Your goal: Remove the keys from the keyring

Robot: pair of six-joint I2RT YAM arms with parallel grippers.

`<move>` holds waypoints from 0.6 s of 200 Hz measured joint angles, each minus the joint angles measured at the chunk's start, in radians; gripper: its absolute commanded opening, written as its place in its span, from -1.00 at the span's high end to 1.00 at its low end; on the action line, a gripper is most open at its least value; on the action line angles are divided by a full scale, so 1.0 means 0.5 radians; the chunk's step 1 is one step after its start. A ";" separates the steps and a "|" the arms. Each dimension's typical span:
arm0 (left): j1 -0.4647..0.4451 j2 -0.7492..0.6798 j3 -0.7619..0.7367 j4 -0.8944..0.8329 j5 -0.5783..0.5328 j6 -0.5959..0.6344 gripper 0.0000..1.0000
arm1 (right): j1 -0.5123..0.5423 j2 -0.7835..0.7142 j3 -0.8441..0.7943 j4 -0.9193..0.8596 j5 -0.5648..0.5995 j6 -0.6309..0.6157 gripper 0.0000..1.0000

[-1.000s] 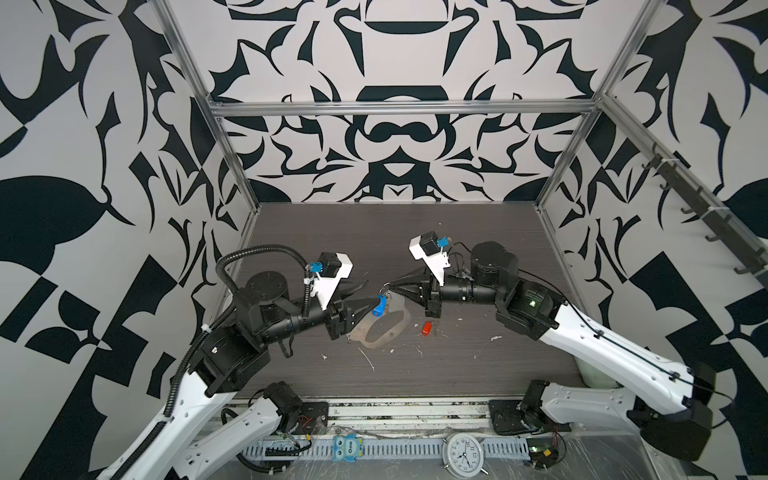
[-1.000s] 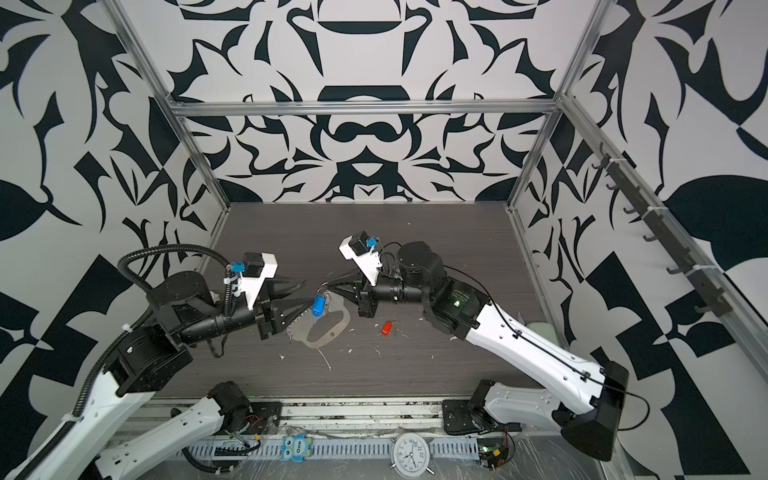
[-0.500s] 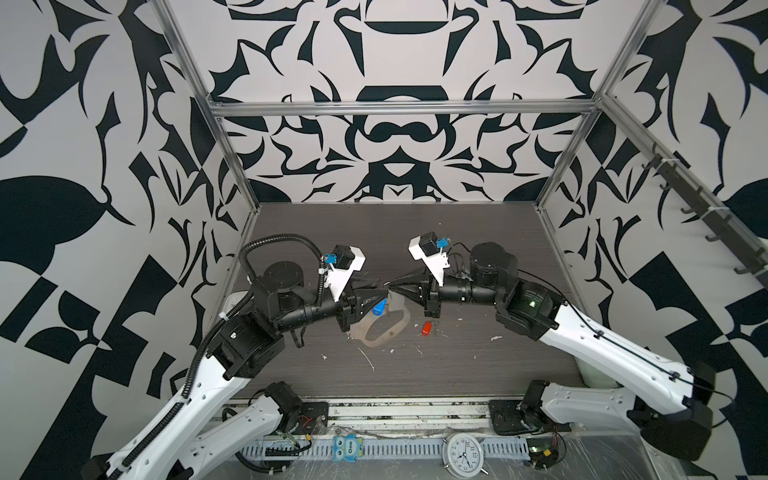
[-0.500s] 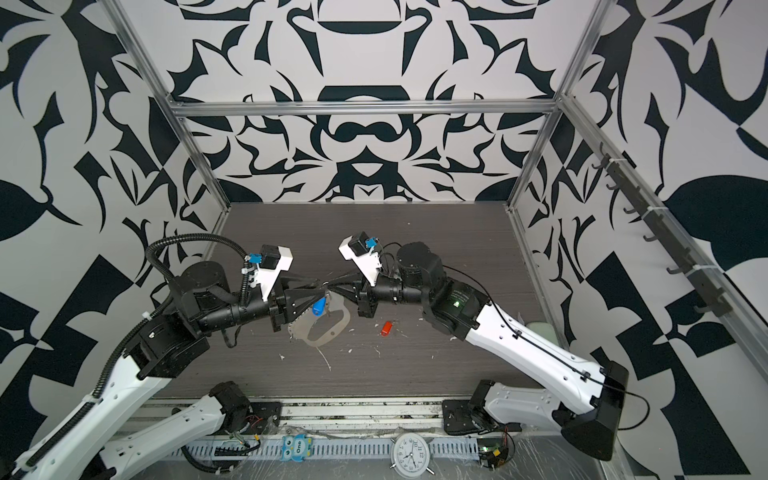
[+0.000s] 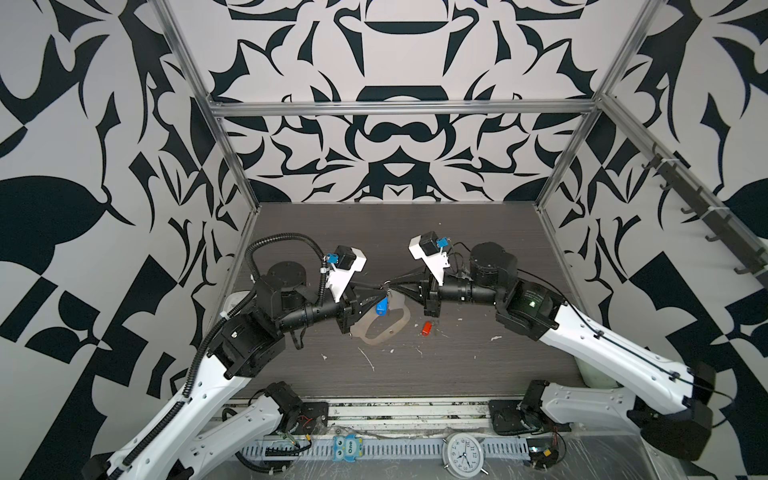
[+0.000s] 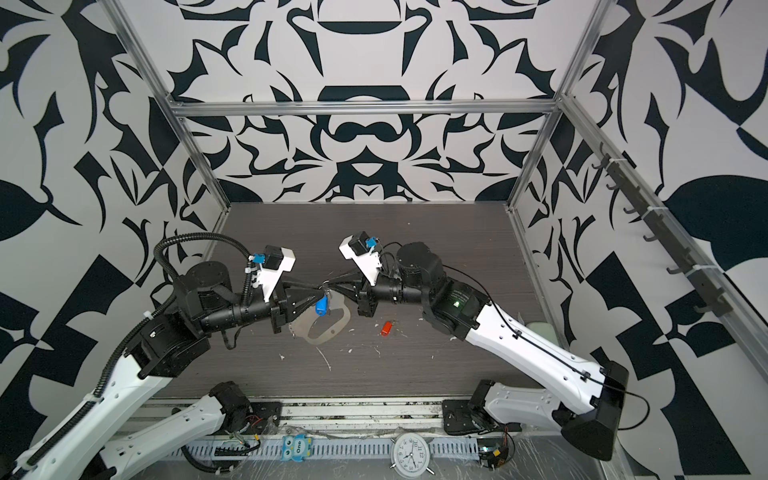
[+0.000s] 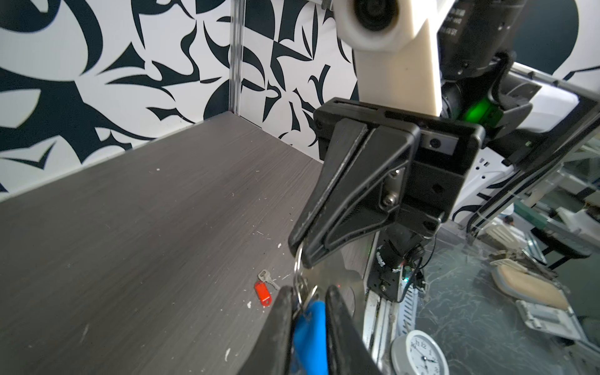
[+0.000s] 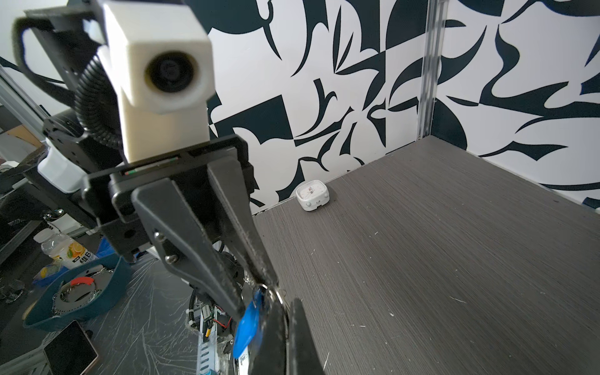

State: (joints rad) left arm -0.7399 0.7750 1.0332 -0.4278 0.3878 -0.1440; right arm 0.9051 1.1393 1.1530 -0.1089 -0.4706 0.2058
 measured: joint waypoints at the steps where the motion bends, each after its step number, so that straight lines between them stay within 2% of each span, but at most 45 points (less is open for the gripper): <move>1: 0.000 0.000 0.000 -0.001 -0.001 0.004 0.71 | 0.000 0.000 0.000 0.000 0.000 0.000 1.00; 23: 0.002 0.008 0.000 -0.021 -0.008 -0.005 1.00 | 0.000 -0.009 0.000 -0.007 0.009 -0.005 1.00; 77: 0.002 0.034 0.001 -0.023 0.051 -0.043 1.00 | -0.001 -0.060 -0.006 0.027 0.095 0.007 1.00; 120: 0.002 0.037 -0.021 -0.013 0.101 -0.095 1.00 | 0.000 -0.095 -0.040 0.092 0.259 0.018 1.00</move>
State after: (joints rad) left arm -0.7391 0.7937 1.0229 -0.4343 0.4381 -0.1917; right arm 0.9051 1.0920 1.1332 -0.0628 -0.3412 0.2150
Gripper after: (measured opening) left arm 0.046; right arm 0.049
